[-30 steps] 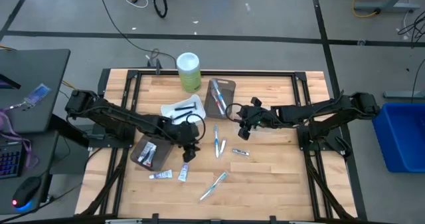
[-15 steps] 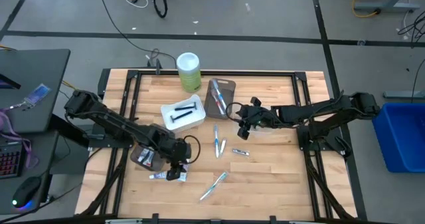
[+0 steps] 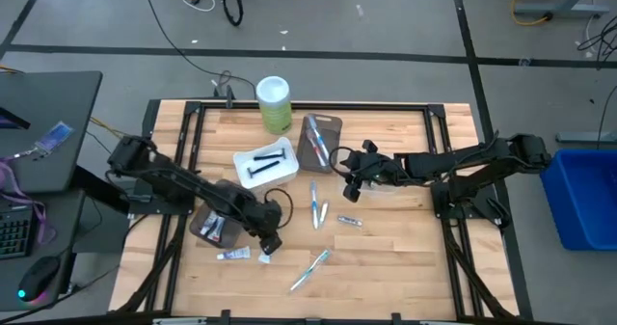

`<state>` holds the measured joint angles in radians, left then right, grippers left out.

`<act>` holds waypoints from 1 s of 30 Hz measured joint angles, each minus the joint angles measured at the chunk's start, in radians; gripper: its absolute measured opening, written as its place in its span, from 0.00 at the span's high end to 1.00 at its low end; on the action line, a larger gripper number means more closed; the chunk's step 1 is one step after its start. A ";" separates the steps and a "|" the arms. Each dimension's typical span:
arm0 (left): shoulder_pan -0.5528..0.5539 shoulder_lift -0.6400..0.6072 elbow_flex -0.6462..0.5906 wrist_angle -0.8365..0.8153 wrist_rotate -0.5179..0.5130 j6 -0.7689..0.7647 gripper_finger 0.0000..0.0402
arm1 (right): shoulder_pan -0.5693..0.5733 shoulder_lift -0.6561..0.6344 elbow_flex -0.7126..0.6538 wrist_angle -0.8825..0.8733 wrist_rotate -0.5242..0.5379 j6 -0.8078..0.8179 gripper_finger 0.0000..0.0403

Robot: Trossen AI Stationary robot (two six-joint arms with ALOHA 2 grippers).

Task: Pick & Place Travel size toiletries
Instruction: Put the purple toothpaste into the bottom black bin

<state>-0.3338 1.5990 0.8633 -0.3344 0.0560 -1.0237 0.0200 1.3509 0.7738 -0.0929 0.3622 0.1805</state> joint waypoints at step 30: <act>0.101 0.082 0.007 -0.044 0.327 0.191 0.51 | 0.000 0.000 -0.001 0.016 0.001 -0.040 0.63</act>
<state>-0.2329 1.6810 0.8700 -0.3779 0.3833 -0.8332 0.0204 1.3510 0.7732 -0.0769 0.3630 0.1402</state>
